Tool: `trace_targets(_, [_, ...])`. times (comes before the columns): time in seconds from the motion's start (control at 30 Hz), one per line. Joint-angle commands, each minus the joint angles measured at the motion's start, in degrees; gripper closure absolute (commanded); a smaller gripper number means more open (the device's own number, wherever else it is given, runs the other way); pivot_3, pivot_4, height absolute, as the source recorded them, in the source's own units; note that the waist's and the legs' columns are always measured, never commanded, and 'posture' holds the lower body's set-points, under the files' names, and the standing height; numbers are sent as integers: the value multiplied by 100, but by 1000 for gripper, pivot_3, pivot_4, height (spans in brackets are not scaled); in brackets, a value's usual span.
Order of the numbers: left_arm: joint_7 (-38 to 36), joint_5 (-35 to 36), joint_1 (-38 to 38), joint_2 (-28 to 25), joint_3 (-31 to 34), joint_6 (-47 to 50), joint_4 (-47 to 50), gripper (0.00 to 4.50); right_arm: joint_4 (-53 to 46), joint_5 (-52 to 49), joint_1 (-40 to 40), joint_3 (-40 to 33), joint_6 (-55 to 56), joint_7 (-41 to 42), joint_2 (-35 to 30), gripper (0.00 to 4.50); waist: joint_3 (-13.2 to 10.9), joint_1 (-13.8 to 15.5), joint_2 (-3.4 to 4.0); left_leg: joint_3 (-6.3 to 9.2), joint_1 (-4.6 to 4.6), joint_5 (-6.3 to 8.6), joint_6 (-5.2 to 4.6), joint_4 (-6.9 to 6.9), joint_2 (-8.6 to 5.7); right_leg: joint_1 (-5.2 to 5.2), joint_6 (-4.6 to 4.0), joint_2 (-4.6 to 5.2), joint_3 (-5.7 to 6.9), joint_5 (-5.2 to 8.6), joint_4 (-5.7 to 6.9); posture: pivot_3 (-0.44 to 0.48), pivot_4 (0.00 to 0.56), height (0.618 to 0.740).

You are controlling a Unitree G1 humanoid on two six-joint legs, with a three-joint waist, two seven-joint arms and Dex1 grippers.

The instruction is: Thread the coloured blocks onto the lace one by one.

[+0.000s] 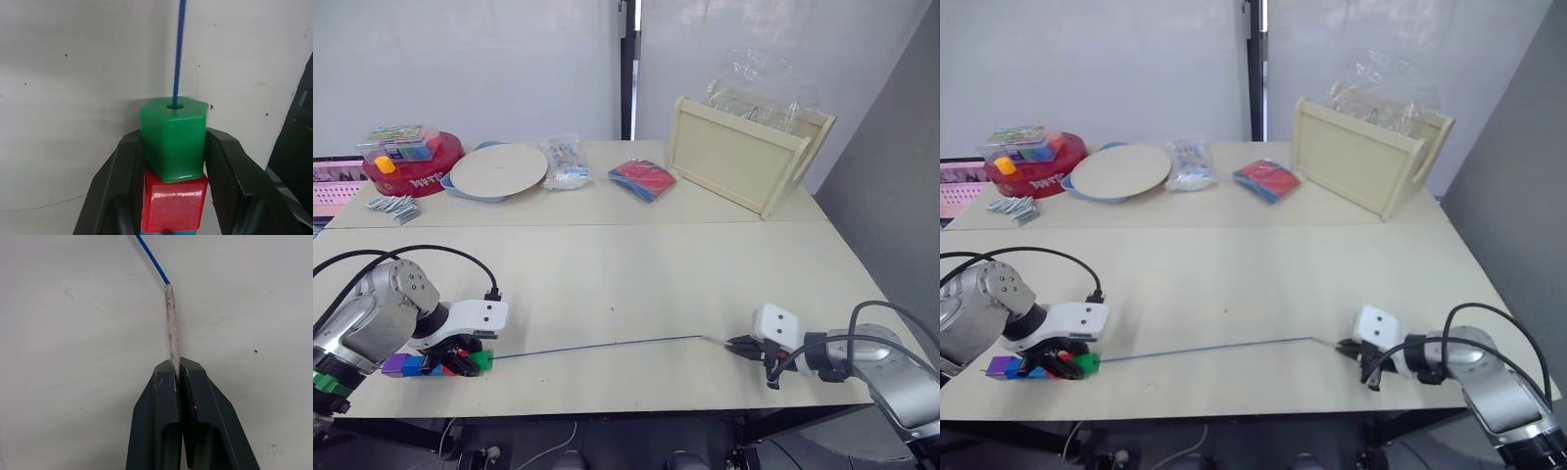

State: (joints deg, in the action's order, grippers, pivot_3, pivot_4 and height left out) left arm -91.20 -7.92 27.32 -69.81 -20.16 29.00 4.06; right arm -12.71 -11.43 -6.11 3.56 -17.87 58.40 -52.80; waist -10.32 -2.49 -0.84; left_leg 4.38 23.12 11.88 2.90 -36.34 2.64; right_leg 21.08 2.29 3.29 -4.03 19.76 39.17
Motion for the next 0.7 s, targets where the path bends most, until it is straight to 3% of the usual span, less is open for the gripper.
trace_targets(0.03, [-4, -122, -175, -14, -139, -142, -143, 3216, 134, 176, 63, -151, -30, -56, -153, 4500, 0, 3, 0, 0, 0, 0, 0, 0, 0, 0, 0, 0, 0, 0, 0, 0, 150, 740])
trace_targets(0.5, [500, -734, 492, 264, -151, -1084, -1118, 3216, 4, 252, -144, 29, -215, -151, -7, 4500, 18, 29, 32, 1, -25, -2, -1, -1, -1, -13, 0, -1, 0, 0, 21, 0, 150, 740])
trace_targets(0.7, [359, -572, 134, 206, 1, -899, -720, 3216, -68, 301, -99, 120, -271, -116, 2, 4500, 20, 7, 34, 2, -26, -2, -2, -1, 1, -13, 0, -3, 0, 0, 24, 0, 150, 740])
